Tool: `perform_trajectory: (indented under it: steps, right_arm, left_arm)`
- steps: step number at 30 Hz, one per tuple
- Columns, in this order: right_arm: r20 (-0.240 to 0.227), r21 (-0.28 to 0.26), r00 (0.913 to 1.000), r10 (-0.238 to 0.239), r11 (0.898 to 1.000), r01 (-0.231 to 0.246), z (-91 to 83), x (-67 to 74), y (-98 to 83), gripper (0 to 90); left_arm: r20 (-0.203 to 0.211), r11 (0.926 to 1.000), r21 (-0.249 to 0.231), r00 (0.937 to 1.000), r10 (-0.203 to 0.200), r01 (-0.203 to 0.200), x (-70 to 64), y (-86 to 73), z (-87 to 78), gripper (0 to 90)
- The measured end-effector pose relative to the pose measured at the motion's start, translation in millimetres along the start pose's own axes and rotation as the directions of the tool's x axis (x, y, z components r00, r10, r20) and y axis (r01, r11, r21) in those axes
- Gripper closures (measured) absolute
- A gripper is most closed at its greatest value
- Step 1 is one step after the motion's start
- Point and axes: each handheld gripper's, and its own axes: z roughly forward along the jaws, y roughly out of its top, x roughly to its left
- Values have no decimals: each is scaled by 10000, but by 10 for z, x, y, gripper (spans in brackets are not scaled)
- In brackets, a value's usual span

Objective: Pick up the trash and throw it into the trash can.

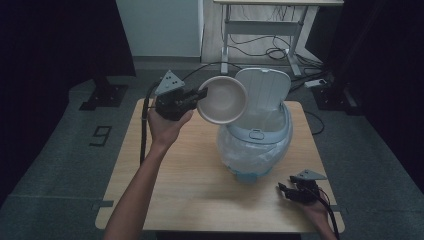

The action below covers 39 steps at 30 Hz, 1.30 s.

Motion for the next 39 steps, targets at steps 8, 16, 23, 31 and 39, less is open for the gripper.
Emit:
perform_trajectory:
  steps: [8, 16, 23, 31, 39]
  right_arm:
    - [0, -2, 10000, -1, 10000, 1, 0, 0, 0, 390]
    - [-12, 8, 10000, -16, 10000, 16, 0, -2, 0, 387]
    - [-41, -6, 10000, -16, 10000, 15, 2, -1, 0, 381]
    - [-60, 8, 10000, -24, 10000, 24, 1, -1, 0, 377]
    - [-98, 16, 10000, -19, 10000, 19, 3, -1, 2, 372]
  left_arm:
    - [10, 10000, 19, 10000, -45, 45, 13, 44, 65, 832]
    - [143, 10000, 61, 9999, 25, -26, -20, 113, 187, 832]
    - [267, 9998, 7, 9994, 203, -204, -87, 211, 271, 832]
    - [343, 9994, 47, 9988, 346, -348, -148, 295, 382, 832]
    - [451, 9993, 67, 9983, 360, -364, -189, 350, 518, 832]
